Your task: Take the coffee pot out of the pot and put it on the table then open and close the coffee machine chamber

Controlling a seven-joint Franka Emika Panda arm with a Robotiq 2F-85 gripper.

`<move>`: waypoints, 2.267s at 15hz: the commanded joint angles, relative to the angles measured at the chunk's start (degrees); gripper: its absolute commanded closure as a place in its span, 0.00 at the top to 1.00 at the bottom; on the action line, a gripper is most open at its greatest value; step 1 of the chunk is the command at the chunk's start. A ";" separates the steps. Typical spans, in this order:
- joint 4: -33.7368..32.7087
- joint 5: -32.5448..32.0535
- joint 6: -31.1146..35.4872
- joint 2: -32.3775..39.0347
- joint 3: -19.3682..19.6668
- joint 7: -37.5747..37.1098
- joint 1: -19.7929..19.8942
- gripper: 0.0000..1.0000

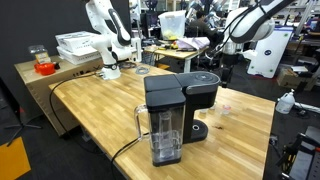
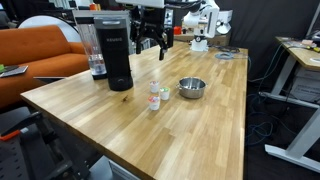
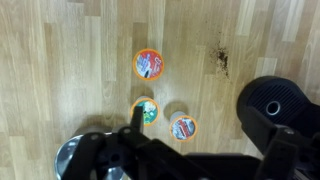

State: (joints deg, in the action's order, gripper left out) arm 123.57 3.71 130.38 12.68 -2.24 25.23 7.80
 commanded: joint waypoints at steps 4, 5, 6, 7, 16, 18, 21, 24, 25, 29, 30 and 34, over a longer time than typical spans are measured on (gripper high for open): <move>3.92 -2.49 -0.03 -8.02 1.59 -3.05 -2.21 1.00; 4.09 -2.65 -0.42 -8.92 1.66 -3.45 -2.32 1.00; 4.26 -2.91 -1.04 -9.79 1.77 -4.27 -2.49 1.00; 4.51 -3.04 -1.53 -10.63 1.83 -5.06 -2.65 1.00; 4.60 -2.01 -1.02 -11.57 2.11 -5.56 -3.55 1.00; 4.09 4.79 -3.19 -11.39 2.15 -3.38 -3.38 1.00; 4.83 15.42 -4.03 -11.60 2.17 -1.57 -3.36 1.00; 7.18 21.35 -3.06 -12.84 2.87 -4.30 -3.00 1.00; 8.01 22.25 -2.30 -13.34 3.33 -5.23 -2.87 1.00; 11.01 25.20 0.23 -16.20 5.69 -5.91 -2.61 1.00; 11.63 26.86 0.42 -17.08 6.01 -4.28 -2.91 1.00; 14.07 35.70 3.71 -19.58 6.05 2.24 -5.13 1.00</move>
State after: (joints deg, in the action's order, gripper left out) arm 134.95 33.33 130.74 -4.66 3.36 22.84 4.29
